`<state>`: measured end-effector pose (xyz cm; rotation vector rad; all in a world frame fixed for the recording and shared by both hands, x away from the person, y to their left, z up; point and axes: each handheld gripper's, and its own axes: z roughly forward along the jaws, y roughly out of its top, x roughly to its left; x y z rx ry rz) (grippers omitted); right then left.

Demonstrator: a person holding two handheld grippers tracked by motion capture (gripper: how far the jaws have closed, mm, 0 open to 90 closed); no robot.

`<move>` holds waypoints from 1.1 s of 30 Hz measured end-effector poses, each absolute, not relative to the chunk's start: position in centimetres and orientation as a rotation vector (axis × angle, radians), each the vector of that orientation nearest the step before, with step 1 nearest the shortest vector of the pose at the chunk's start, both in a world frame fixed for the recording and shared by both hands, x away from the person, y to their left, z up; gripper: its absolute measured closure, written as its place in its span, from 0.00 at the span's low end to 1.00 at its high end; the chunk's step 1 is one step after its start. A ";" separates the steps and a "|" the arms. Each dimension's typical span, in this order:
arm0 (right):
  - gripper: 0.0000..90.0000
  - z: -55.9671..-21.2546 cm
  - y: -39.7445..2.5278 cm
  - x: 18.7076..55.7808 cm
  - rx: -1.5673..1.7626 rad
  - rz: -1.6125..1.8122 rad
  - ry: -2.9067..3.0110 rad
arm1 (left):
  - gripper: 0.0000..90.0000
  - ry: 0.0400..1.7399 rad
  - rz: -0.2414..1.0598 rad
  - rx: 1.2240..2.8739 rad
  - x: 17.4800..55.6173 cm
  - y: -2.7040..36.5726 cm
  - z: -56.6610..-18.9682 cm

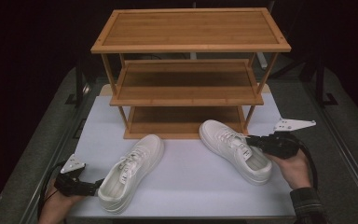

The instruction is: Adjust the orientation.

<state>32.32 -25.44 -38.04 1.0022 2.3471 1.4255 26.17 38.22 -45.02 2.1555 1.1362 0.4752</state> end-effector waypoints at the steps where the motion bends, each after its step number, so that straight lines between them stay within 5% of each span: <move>1: 0.94 -37.9 -25.3 32.3 1.002 1.442 2.351 | 0.00 1.136 0.475 2.155 26.2 38.2 -45.0; 23: 0.92 -38.4 -19.0 30.8 0.873 1.532 2.501 | 0.00 1.136 0.476 2.154 26.2 38.2 -45.0; 33: 0.60 -38.4 -19.5 30.6 0.883 1.547 2.470 | 0.00 1.108 0.440 2.144 26.1 38.3 -44.2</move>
